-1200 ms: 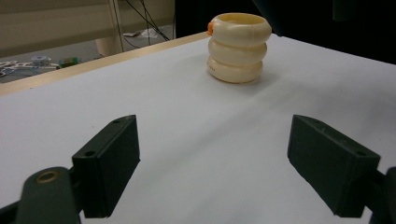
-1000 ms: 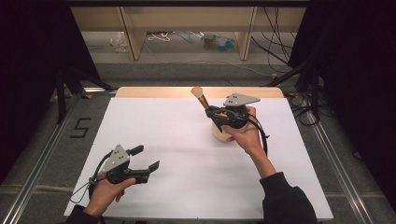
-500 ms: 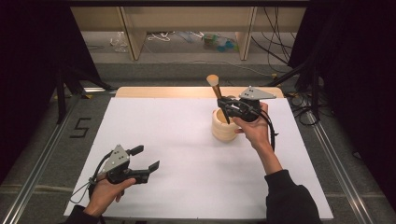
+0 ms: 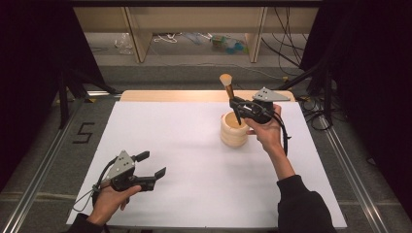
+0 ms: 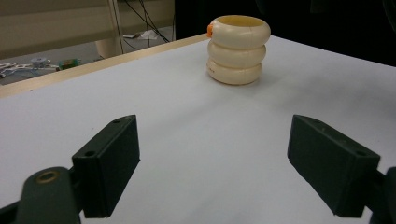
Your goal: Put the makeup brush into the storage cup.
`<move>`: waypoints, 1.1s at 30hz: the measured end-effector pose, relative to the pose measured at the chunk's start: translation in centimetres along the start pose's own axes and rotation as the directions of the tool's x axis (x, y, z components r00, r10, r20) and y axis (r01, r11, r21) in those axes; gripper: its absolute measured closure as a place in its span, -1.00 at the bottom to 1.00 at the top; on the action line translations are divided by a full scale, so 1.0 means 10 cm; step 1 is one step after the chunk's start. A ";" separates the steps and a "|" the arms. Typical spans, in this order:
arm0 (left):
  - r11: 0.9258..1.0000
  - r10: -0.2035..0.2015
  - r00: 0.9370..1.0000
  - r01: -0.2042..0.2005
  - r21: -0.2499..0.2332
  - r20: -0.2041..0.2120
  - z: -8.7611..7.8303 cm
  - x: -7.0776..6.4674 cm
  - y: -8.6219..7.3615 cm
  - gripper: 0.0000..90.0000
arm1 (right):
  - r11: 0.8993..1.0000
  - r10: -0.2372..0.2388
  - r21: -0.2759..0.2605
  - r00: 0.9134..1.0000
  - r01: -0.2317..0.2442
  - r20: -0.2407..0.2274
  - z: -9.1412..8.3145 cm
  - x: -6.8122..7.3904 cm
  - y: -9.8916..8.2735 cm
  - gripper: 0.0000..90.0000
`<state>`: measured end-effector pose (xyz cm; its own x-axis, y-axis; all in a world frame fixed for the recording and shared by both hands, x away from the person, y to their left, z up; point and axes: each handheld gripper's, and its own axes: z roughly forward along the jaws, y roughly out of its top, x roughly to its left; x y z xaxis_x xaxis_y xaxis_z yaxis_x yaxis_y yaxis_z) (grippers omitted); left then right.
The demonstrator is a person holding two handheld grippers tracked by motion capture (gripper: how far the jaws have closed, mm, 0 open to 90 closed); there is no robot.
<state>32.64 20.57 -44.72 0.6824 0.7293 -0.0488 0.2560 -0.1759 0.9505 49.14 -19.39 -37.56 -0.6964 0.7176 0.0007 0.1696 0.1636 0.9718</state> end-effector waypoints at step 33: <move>1.000 0.003 1.000 -0.003 0.002 0.001 -0.01 0.00 0.00 -0.62 | 0.997 0.080 0.007 0.996 -0.080 0.031 0.18 -0.20 -0.31 0.65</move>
<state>32.59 20.59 -44.73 0.6837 0.7283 -0.0462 0.2553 -0.1793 0.9501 51.28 -20.14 -41.00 -0.6589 0.7489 0.0714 0.2297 0.1099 0.9670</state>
